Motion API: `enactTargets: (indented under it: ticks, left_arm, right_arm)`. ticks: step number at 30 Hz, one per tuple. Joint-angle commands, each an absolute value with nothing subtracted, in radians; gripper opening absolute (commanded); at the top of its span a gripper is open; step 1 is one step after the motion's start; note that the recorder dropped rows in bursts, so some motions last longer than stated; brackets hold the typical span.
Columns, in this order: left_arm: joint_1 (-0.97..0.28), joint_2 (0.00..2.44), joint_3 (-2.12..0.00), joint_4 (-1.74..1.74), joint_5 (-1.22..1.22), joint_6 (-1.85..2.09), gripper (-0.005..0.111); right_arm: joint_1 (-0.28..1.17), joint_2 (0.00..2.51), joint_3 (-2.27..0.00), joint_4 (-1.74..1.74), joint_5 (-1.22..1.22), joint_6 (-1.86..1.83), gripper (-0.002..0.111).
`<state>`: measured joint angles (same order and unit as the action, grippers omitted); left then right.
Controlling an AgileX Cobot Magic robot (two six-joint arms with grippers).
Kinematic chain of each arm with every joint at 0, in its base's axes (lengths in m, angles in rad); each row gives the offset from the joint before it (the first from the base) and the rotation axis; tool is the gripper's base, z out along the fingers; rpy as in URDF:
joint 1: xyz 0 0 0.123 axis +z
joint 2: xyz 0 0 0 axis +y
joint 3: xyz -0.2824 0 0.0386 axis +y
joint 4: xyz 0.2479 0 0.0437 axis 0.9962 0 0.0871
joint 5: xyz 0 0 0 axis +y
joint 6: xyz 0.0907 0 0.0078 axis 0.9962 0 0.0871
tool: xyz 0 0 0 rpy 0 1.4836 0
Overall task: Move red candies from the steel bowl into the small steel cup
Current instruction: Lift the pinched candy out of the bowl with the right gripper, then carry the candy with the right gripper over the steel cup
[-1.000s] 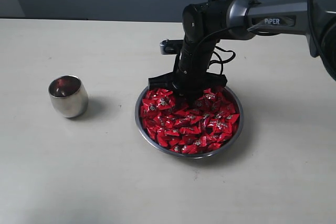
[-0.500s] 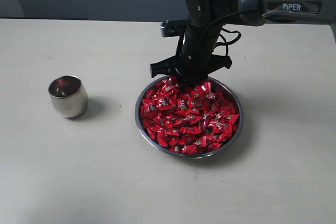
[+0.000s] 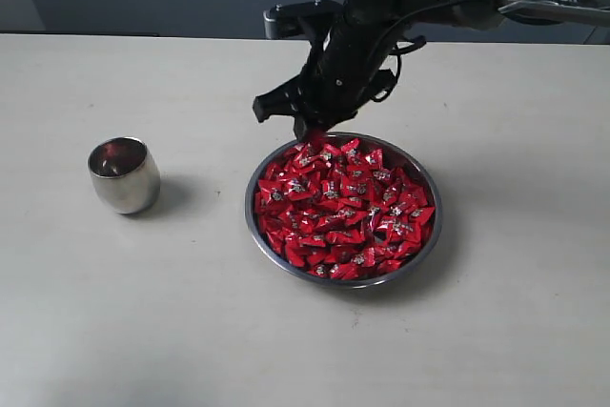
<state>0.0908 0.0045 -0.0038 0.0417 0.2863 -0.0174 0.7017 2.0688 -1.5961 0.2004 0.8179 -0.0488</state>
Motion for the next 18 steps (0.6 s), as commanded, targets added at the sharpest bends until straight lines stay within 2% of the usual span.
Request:
enactTargets:
  ticks: [1,6,10,18]
  left_arm:
    - [0.083,0.000,0.000,0.042,0.284,-0.020,0.000]
    - [0.083,0.000,0.000,0.042,0.284,-0.020,0.000]
    - [0.083,0.000,0.000,0.042,0.284,-0.020,0.000]
    - [0.083,0.000,0.000,0.042,0.284,-0.020,0.000]
  right_arm:
    - [0.699,2.048,-1.601,0.373,0.713,-0.268,0.000]
    - [0.699,2.050,-1.601,0.651,0.618,-0.527,-0.001]
    - [0.699,2.064,-1.644,0.892,0.664,-0.817,-0.001]
    - [0.702,2.181,-1.925,0.880,0.898,-0.876,-0.001]
